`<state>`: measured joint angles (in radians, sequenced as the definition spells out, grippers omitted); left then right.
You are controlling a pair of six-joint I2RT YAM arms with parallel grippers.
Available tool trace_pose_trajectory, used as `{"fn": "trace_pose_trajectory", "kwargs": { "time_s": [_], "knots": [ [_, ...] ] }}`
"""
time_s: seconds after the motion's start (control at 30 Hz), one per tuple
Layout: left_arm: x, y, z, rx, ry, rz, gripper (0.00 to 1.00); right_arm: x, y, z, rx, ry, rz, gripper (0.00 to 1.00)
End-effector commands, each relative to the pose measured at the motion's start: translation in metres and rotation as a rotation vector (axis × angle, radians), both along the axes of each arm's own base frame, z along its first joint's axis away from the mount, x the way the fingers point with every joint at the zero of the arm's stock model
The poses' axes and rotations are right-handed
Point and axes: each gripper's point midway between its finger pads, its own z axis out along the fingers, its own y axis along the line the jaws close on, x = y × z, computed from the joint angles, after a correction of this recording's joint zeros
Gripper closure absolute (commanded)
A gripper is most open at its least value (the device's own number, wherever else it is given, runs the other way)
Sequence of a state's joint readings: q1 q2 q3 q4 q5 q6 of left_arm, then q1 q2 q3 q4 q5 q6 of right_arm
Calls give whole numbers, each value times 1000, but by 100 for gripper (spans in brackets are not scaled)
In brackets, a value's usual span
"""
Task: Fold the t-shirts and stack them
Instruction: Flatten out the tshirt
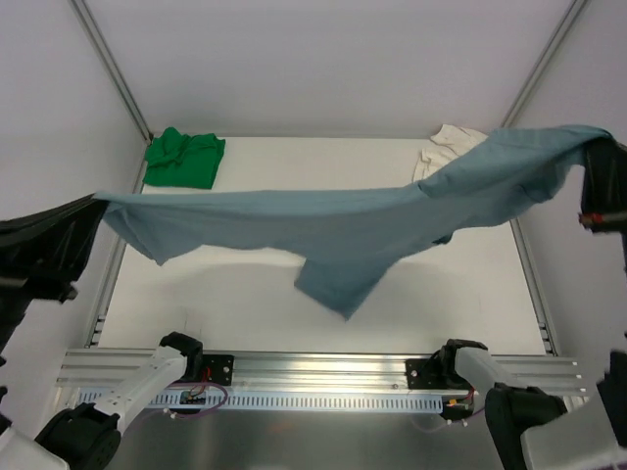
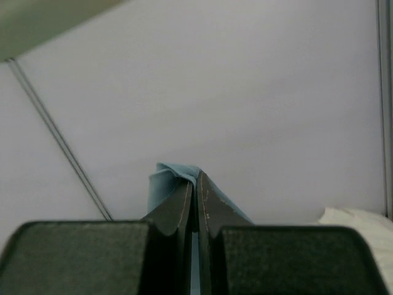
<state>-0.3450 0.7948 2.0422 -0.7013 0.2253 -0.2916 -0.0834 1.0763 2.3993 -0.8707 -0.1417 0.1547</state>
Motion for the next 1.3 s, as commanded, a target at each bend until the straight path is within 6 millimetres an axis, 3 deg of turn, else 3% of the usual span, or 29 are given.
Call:
{"fn": "trace_pose_trajectory", "kwargs": {
  "time_s": [0.0,0.1,0.27,0.47,0.6,0.7,0.73,0.8,0.93,0.97,1.03,1.07,1.1,1.13,1.17,1.23,1.27],
  "knots": [
    [-57,12,49,-64,-240,-37,100,-97,16,68,6,-360,61,99],
    [-82,19,56,-90,-281,-51,100,-137,18,77,22,-446,62,99],
    [-98,24,55,-99,-286,-53,100,-161,17,74,45,-476,59,99],
    [-100,28,57,-109,-295,-37,100,-141,12,73,54,-435,51,99],
    [-82,24,58,-95,-272,-20,100,-112,7,71,55,-384,29,99],
    [-63,20,60,-79,-254,-1,100,-80,-1,68,55,-334,-10,99],
    [-55,19,59,-74,-243,5,100,-57,-4,66,53,-295,-19,100],
    [-36,14,60,-59,-233,20,100,-29,-9,60,44,-244,-42,100],
    [34,-6,30,-11,-115,43,100,71,-17,23,38,-49,-58,100],
    [49,-11,23,-1,-93,46,100,103,-17,-2,39,31,-49,100],
    [91,-23,-4,25,-29,60,100,136,-19,-20,43,72,-49,100],
    [110,-27,-15,42,0,76,100,170,-22,-50,46,155,-55,100],
    [133,-33,-36,65,54,86,100,187,-23,-64,45,189,-59,100],
    [146,-36,-43,71,65,95,100,202,-25,-73,43,206,-60,100],
    [165,-41,-56,94,98,104,100,233,-25,-102,43,284,-56,100],
    [194,-46,-81,117,148,126,100,263,-26,-127,45,335,-50,100],
    [209,-50,-92,135,169,135,100,287,-26,-151,46,389,-40,100]
  ]
}}
